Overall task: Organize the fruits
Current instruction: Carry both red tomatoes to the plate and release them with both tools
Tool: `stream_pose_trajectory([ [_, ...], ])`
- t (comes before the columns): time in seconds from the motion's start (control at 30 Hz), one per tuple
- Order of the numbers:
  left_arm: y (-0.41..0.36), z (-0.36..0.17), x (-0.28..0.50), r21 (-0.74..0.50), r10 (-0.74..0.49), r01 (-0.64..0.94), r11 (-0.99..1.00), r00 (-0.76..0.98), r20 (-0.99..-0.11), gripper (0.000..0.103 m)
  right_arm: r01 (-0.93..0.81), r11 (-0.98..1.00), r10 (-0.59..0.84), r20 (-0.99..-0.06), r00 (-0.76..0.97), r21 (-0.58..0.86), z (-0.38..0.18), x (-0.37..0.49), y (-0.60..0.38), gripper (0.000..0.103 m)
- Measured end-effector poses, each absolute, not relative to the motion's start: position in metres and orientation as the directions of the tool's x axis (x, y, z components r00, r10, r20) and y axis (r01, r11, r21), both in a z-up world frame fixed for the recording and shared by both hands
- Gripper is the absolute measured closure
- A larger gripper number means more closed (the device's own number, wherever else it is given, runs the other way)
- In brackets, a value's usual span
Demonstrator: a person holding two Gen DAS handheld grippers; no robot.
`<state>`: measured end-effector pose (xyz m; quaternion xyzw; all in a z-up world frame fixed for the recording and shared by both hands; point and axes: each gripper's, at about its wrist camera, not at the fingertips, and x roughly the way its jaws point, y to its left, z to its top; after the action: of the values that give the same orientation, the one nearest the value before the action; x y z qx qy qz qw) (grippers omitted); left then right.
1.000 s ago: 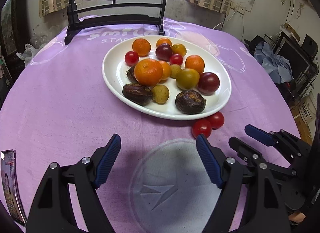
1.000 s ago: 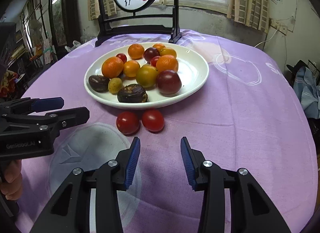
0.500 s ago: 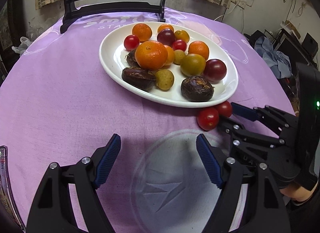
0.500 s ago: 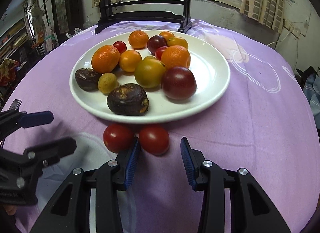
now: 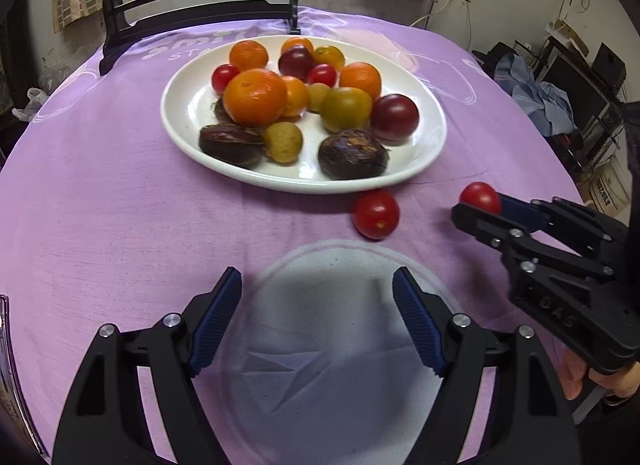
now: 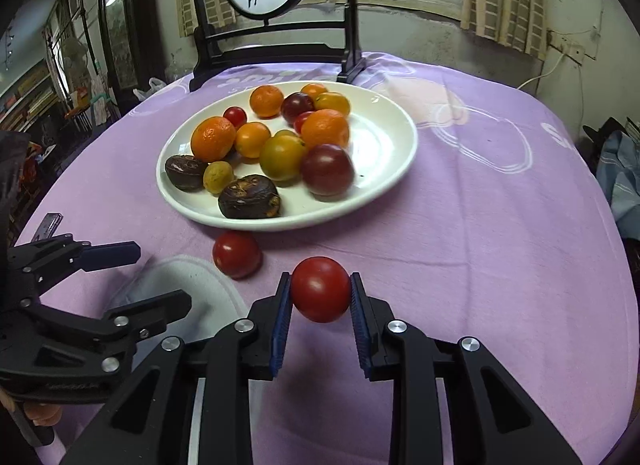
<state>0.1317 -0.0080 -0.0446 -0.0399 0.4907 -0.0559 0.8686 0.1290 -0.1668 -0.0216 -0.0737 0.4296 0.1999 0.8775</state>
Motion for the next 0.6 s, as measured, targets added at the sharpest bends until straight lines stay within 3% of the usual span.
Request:
stream_pose_trajectory([
  [0.23,-0.028,-0.054,0.144,-0.071,-0.079,0.034,0.997,0.502,-0.861,0.027,-0.392,0.917,0.299,-0.767,0.567,0.068,-0.019,0.119,-0.19,0.074],
  [0.4,-0.044,-0.055,0.162,-0.041,-0.05,0.029,0.999,0.497,-0.866,0.035,-0.394,0.914,0.328,-0.755,0.568,0.101,-0.016,0.12,-0.196,0.074],
  [0.6,-0.053,-0.053,0.178,-0.017,-0.034,0.037,0.999,0.498,-0.867,0.056,-0.395,0.911,0.342,-0.75,0.567,0.117,-0.015,0.12,-0.199,0.074],
])
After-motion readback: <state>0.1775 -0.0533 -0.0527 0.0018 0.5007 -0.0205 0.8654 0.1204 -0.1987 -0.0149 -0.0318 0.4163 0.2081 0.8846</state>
